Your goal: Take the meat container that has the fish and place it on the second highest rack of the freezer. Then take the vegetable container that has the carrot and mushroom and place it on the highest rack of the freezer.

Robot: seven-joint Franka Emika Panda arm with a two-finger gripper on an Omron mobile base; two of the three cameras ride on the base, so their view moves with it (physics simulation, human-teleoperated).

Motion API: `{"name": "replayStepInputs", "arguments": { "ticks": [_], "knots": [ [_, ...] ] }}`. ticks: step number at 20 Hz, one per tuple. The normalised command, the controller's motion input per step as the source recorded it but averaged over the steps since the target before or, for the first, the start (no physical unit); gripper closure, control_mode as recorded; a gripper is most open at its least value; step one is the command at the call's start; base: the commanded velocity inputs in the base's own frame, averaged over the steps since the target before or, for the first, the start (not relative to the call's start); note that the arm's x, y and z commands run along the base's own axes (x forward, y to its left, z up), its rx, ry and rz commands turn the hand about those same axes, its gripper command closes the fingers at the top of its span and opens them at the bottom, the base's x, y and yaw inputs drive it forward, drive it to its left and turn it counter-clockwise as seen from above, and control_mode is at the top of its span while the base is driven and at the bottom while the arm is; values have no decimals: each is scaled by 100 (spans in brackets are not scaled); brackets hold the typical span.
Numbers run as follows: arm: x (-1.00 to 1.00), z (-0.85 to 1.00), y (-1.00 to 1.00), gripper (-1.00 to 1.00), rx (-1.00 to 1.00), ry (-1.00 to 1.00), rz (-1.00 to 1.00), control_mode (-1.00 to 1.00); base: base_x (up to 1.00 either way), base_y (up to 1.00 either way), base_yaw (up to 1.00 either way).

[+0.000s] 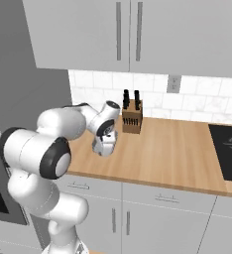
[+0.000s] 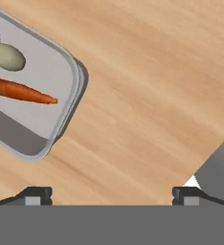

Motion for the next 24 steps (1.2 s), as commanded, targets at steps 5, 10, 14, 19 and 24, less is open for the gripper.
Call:
{"name": "replayStepInputs", "arguments": {
  "ticks": [5,10,14,19,24],
  "knots": [
    [33,-35,-6,-100,0,1,-5,-100,0,0,0],
    [56,-29,-5,-100,0,4,-5,-100,0,0,0],
    [62,-26,-6,-100,0,5,-5,-100,0,0,0],
    [49,-36,-7,-100,0,6,-4,-100,0,0,0],
    [2,-60,3,100,0,3,-4,-100,0,0,0]
  ]
}}
